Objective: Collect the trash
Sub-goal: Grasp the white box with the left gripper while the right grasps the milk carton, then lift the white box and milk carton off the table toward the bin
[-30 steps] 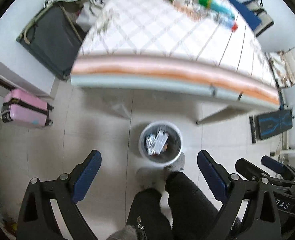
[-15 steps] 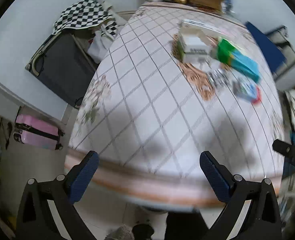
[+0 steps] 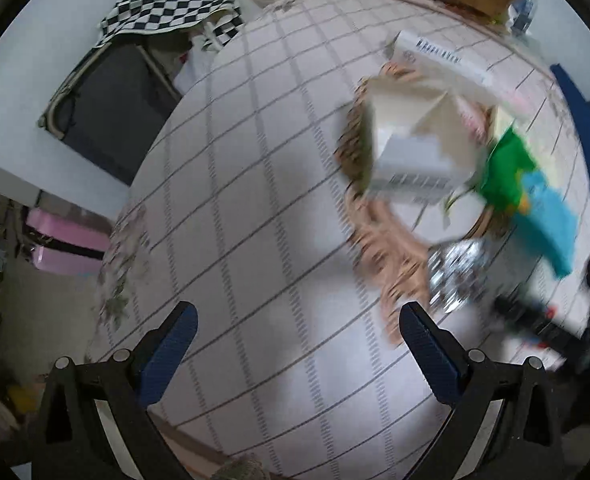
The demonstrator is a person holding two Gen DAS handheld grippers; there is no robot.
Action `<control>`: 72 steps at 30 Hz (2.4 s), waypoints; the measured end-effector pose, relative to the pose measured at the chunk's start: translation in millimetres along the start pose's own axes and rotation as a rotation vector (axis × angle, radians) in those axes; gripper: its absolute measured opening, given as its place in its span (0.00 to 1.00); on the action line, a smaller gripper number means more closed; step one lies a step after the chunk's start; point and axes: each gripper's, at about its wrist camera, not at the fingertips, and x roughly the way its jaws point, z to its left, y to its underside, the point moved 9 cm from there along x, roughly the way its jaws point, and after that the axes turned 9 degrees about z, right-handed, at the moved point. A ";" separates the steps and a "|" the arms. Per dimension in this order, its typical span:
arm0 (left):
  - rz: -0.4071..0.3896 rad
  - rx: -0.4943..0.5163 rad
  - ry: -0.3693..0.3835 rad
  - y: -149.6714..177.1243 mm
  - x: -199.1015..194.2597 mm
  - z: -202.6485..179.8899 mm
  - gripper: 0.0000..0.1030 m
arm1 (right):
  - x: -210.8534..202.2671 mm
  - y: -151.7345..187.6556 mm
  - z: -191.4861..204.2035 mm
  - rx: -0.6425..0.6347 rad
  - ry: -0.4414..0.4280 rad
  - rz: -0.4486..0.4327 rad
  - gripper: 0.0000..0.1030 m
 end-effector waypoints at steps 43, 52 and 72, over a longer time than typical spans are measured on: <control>-0.117 0.265 0.027 18.9 -40.2 -28.8 0.69 | -72.5 48.3 -13.0 -0.008 0.033 -0.177 0.90; -0.184 0.336 0.115 118.0 -82.2 41.4 0.69 | -101.8 182.7 -11.2 -0.006 -0.035 -0.249 0.90; 0.075 0.476 0.181 331.1 22.2 134.6 0.69 | 48.0 490.2 -17.3 0.102 -0.161 -0.026 0.90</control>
